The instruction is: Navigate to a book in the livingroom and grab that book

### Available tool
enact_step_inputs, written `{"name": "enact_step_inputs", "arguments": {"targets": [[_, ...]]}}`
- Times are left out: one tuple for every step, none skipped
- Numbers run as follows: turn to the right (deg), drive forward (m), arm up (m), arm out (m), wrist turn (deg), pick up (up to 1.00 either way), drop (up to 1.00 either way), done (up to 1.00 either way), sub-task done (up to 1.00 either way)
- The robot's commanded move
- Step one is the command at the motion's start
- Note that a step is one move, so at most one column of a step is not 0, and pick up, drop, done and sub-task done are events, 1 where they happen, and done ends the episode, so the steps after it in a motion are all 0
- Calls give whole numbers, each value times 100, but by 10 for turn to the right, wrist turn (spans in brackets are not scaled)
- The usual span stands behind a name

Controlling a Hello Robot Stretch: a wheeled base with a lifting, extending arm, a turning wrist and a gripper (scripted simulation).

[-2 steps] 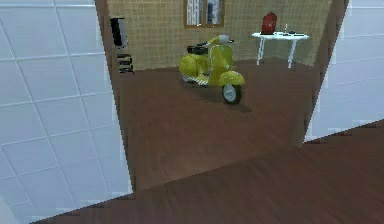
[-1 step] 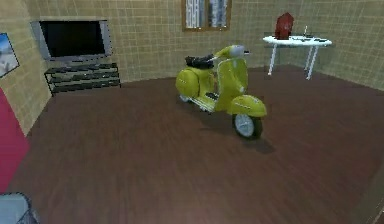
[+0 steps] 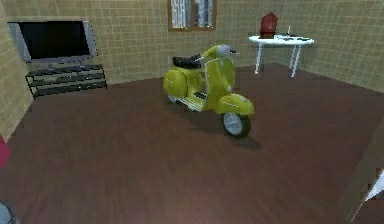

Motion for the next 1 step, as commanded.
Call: {"name": "enact_step_inputs", "arguments": {"targets": [[0, 15, 0, 0, 0, 0, 0, 0, 0]]}}
